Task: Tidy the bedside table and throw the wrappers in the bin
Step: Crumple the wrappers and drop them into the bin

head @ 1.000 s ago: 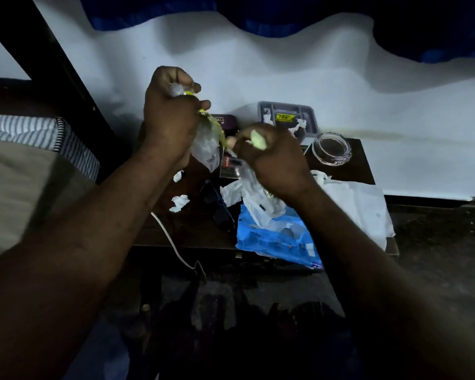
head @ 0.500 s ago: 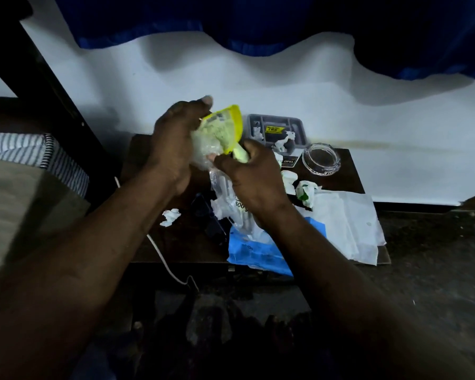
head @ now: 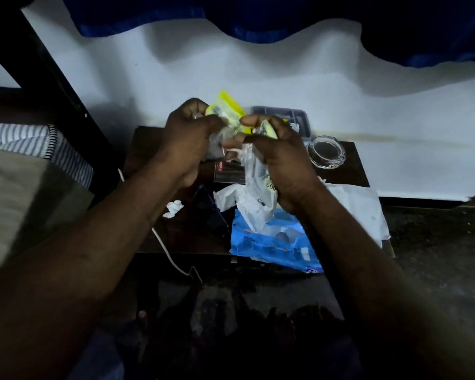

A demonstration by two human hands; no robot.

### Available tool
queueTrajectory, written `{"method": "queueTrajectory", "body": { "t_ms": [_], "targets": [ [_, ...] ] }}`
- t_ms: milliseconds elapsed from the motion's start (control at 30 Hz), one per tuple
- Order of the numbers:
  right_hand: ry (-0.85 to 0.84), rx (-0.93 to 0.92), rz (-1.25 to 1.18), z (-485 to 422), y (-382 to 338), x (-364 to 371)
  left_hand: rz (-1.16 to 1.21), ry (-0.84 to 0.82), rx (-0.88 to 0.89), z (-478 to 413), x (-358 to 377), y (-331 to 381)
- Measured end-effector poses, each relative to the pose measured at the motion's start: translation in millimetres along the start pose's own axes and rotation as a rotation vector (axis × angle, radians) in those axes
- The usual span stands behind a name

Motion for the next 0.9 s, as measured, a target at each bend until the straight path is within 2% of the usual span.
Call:
{"method": "queueTrajectory", "body": {
  "t_ms": [67,133,233,367,467,633,767,900],
  "targets": [
    [0.013,-0.055,0.013,-2.5,-5.6,-6.3,-0.054,0.118,0.057,-6.8,-11.2,1.8],
    [0.105,-0.106,0.109,-6.5,-8.2,-20.0,-0.13,0.158,0.083,-7.9,-17.6,0.7],
    [0.204,-0.146,0.361,-11.0,-8.0,-37.1,-0.291,0.111,0.111,-3.3,-14.4,-0.1],
    [0.243,-0.07,0.716,-13.2,1.7,-47.0,-0.484,0.027,0.172,3.1,-2.6,7.1],
    [0.177,0.001,0.811,-11.1,6.3,-47.0,-0.571,0.002,0.214,7.7,3.9,9.8],
    [0.071,0.076,0.899,-10.6,12.9,-42.3,-0.649,0.058,0.214,6.3,1.1,13.8],
    [-0.052,-0.047,1.257,-7.9,13.2,-29.2,-0.693,0.072,0.223,1.6,-4.1,16.9],
    [-0.069,-0.052,1.241,1.1,11.9,-14.4,-0.689,0.078,0.216,-2.7,-6.7,17.5]
  ]
}}
Point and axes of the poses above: each hand's wrist, its own z-axis away from the middle knuckle, its own x-axis out of the palm, y = z × x, the point moved 5 cm from there along -z, towards the middle knuckle, and after that the axes turned 3 degrees about x, right-handed, at the moved point
